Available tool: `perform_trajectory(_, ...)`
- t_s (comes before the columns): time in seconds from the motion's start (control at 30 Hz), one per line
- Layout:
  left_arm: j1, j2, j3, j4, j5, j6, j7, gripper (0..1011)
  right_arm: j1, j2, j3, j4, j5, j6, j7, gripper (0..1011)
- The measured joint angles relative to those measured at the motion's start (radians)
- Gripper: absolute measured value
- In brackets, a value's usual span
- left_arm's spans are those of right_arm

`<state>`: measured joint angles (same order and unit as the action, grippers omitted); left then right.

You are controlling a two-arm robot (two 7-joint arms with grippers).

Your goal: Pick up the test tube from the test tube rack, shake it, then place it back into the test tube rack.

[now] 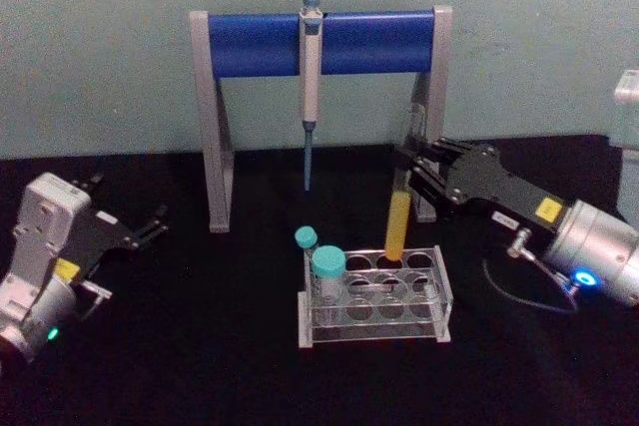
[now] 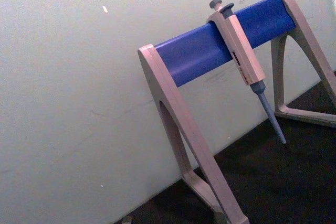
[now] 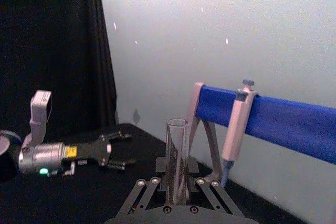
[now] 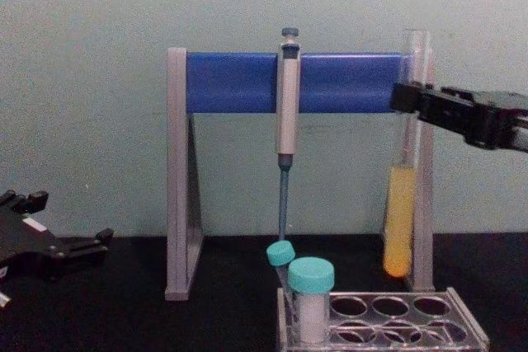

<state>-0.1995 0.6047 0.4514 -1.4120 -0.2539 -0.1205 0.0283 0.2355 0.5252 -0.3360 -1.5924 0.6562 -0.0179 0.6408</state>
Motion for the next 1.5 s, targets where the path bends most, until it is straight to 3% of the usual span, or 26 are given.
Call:
perform_trajectory(0.2, 0.0, 0.0, 0.0, 0.0, 0.0, 0.0, 0.0, 1001, -0.022, 0.059, 0.009, -0.033, -0.004, 0.018, -0.022, 229)
perform_trajectory(0.37, 0.0, 0.0, 0.0, 0.0, 0.0, 0.0, 0.0, 1001, -0.042, 0.102, 0.018, -0.066, -0.07, 0.013, -0.102, 229)
perform_trajectory(0.4, 0.0, 0.0, 0.0, 0.0, 0.0, 0.0, 0.0, 1001, -0.046, 0.106, 0.02, -0.074, -0.105, 0.01, -0.139, 229)
perform_trajectory(0.47, 0.0, 0.0, 0.0, 0.0, 0.0, 0.0, 0.0, 1001, -0.048, 0.106, 0.02, -0.08, -0.142, 0.005, -0.171, 229)
perform_trajectory(0.5, 0.0, 0.0, 0.0, 0.0, 0.0, 0.0, 0.0, 1001, -0.048, 0.102, 0.021, -0.083, -0.182, -0.002, -0.204, 229)
perform_trajectory(0.53, 0.0, 0.0, 0.0, 0.0, 0.0, 0.0, 0.0, 1001, -0.048, 0.102, 0.021, -0.083, -0.182, -0.002, -0.204, 229)
perform_trajectory(0.63, 0.0, 0.0, 0.0, 0.0, 0.0, 0.0, 0.0, 1001, -0.041, 0.079, 0.016, -0.079, -0.259, -0.018, -0.262, 229)
perform_trajectory(0.83, 0.0, 0.0, 0.0, 0.0, 0.0, 0.0, 0.0, 1001, -0.019, 0.019, 0.017, -0.042, -0.296, -0.063, -0.292, 229)
perform_trajectory(1.03, 0.0, 0.0, 0.0, 0.0, 0.0, 0.0, 0.0, 1001, -0.004, -0.034, 0.03, 0.0, -0.261, -0.108, -0.26, 229)
perform_trajectory(1.27, 0.0, 0.0, 0.0, 0.0, 0.0, 0.0, 0.0, 1001, 0.014, -0.092, 0.043, 0.05, -0.138, -0.136, -0.142, 229)
perform_trajectory(1.37, 0.0, 0.0, 0.0, 0.0, 0.0, 0.0, 0.0, 1001, 0.018, -0.098, 0.042, 0.057, -0.1, -0.13, -0.109, 229)
perform_trajectory(1.5, 0.0, 0.0, 0.0, 0.0, 0.0, 0.0, 0.0, 1001, 0.022, -0.087, 0.035, 0.06, -0.012, -0.093, -0.035, 229)
